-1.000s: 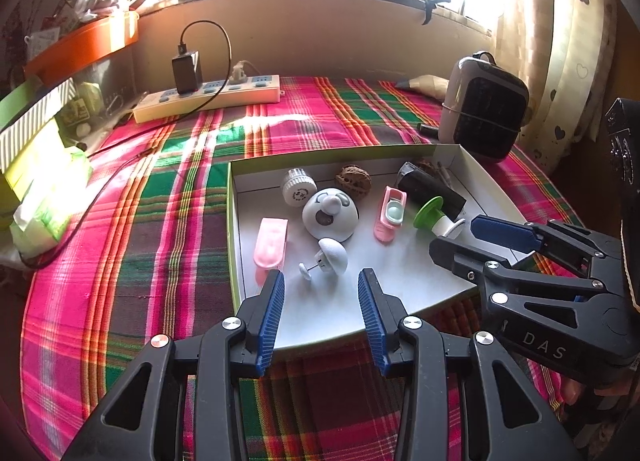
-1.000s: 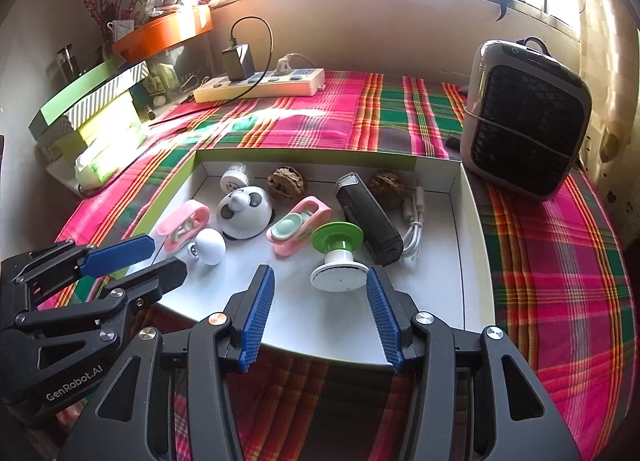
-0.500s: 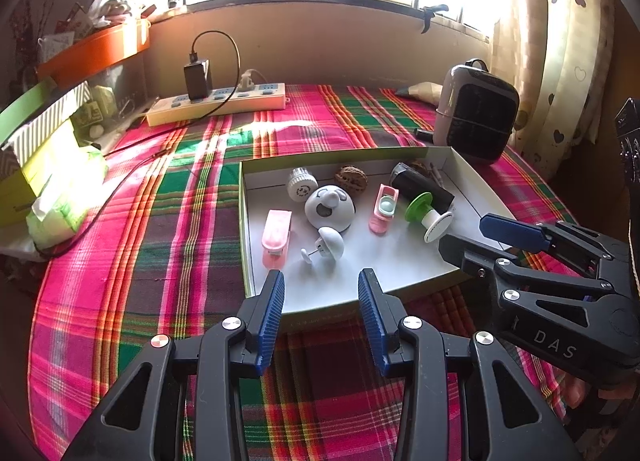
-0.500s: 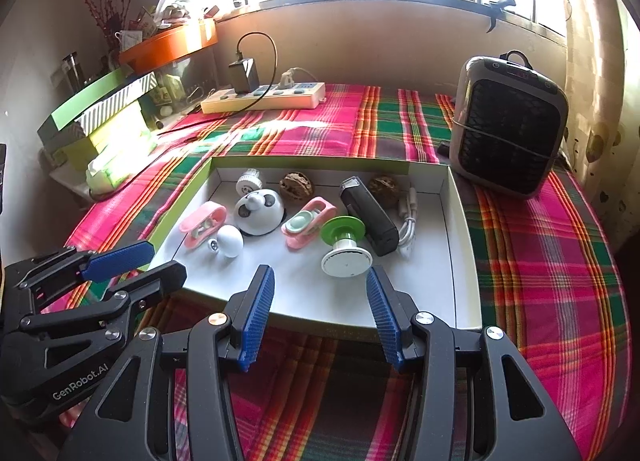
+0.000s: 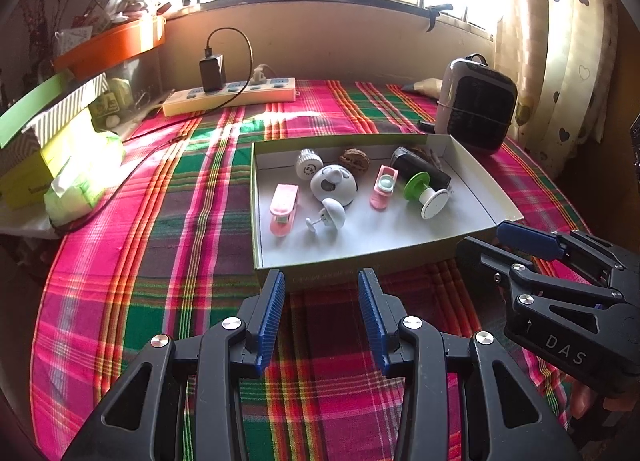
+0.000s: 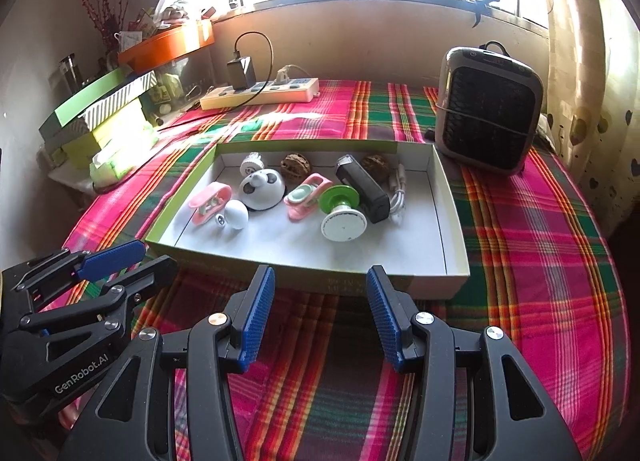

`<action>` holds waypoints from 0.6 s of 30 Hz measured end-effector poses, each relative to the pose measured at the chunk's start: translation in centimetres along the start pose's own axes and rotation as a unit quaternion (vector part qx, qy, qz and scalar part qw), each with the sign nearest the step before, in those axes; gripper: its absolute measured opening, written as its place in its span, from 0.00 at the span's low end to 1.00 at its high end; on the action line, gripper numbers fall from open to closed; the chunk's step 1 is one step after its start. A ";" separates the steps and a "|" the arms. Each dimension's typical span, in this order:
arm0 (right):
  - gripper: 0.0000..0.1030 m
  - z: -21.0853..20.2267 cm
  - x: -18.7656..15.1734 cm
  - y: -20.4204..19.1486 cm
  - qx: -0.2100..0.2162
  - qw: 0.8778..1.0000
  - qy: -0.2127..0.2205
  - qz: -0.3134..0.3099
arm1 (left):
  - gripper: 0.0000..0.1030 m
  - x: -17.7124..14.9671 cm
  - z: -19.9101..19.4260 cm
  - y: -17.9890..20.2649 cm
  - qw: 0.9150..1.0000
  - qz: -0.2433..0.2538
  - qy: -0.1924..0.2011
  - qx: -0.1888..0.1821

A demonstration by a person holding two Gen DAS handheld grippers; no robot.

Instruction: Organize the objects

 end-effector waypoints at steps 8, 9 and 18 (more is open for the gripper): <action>0.48 -0.6 -2.4 0.0 -0.011 1.000 -0.021 0.005 | 0.36 -2.7 -0.3 -0.5 0.999 -0.007 -0.026 0.019; 0.48 -0.6 -2.6 0.0 -0.013 1.000 -0.024 0.006 | 0.36 -3.0 -0.4 -0.5 0.999 -0.009 -0.028 0.022; 0.48 -2.1 -4.7 -0.4 -0.028 0.999 -0.035 -0.004 | 0.36 -5.2 -1.3 -0.3 0.998 -0.007 -0.043 0.035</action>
Point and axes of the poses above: each gripper's, at about its wrist camera, not at the fingertips, and z roughly the way its jaws point, y to its right, x to its top, the point moved 1 cm from there along z, roughly the way its jaws point, and after that the axes turned 11 degrees about y, right-handed, at the moved point
